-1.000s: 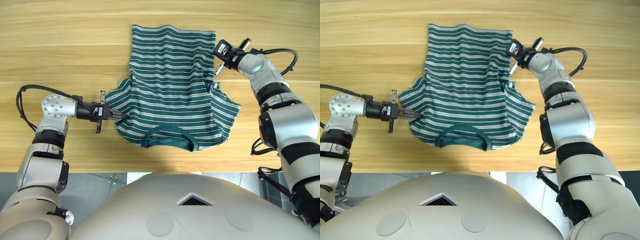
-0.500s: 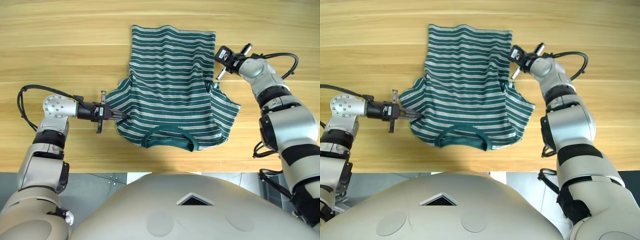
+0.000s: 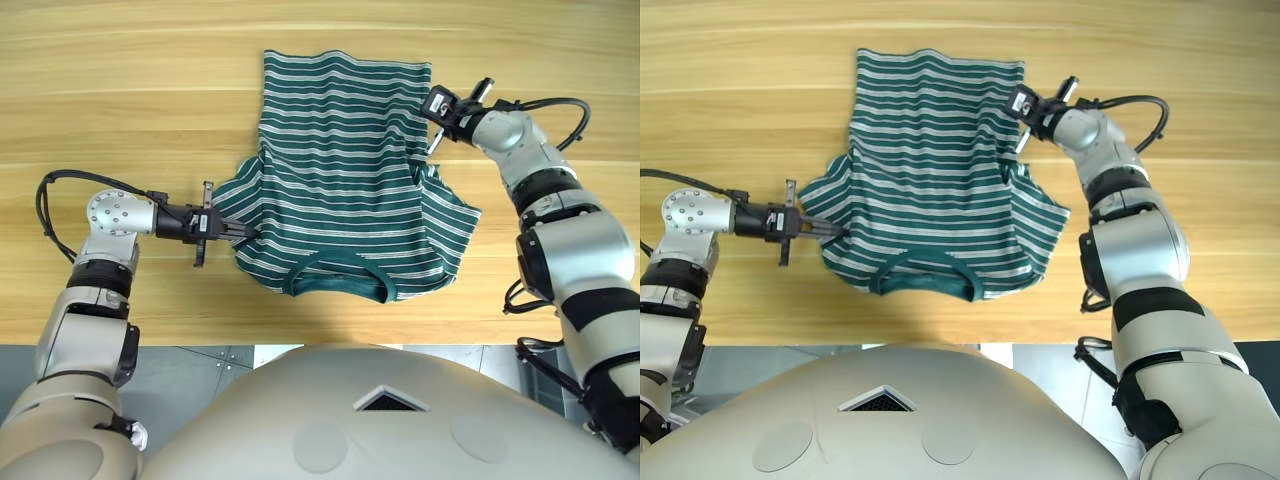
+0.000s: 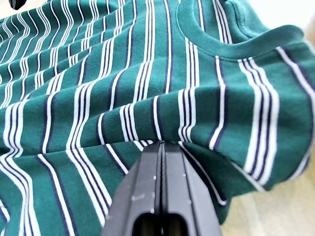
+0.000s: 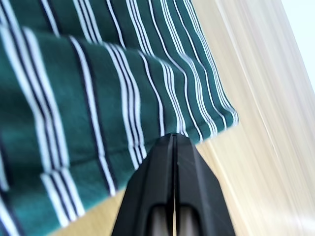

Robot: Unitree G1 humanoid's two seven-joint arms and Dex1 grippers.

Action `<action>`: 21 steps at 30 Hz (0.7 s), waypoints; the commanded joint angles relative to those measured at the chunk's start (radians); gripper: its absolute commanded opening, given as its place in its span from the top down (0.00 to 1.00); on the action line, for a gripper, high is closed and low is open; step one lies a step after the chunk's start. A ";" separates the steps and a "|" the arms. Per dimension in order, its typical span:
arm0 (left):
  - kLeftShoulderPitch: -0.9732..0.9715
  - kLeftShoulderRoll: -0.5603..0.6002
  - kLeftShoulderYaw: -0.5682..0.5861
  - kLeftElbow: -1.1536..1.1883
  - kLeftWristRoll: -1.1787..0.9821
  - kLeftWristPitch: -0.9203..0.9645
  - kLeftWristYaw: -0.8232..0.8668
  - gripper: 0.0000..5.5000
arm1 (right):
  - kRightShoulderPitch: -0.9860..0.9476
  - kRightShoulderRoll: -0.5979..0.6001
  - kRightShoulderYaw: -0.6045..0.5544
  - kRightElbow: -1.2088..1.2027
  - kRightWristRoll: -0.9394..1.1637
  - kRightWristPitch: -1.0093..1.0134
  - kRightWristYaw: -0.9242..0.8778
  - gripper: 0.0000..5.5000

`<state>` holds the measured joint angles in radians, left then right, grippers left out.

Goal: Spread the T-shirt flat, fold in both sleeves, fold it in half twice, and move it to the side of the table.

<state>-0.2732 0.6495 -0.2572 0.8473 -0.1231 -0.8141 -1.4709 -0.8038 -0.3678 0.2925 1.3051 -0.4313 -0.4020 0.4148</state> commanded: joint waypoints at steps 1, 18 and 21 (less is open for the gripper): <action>0.015 -0.009 -0.010 0.001 0.016 0.009 -0.003 0.99 | 0.001 0.007 0.019 0.001 -0.014 -0.001 0.014 1.00; 0.011 -0.013 -0.013 0.016 0.030 0.006 0.004 0.99 | 0.049 -0.047 0.012 0.050 -0.016 0.099 -0.037 1.00; 0.017 -0.017 -0.017 0.023 0.035 0.003 0.007 0.99 | 0.029 -0.072 -0.014 0.050 0.001 0.107 -0.052 1.00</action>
<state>-0.2731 0.6386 -0.2575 0.8547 -0.1218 -0.8175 -1.4660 -0.7868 -0.4149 0.2948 1.3409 -0.4398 -0.3226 0.3683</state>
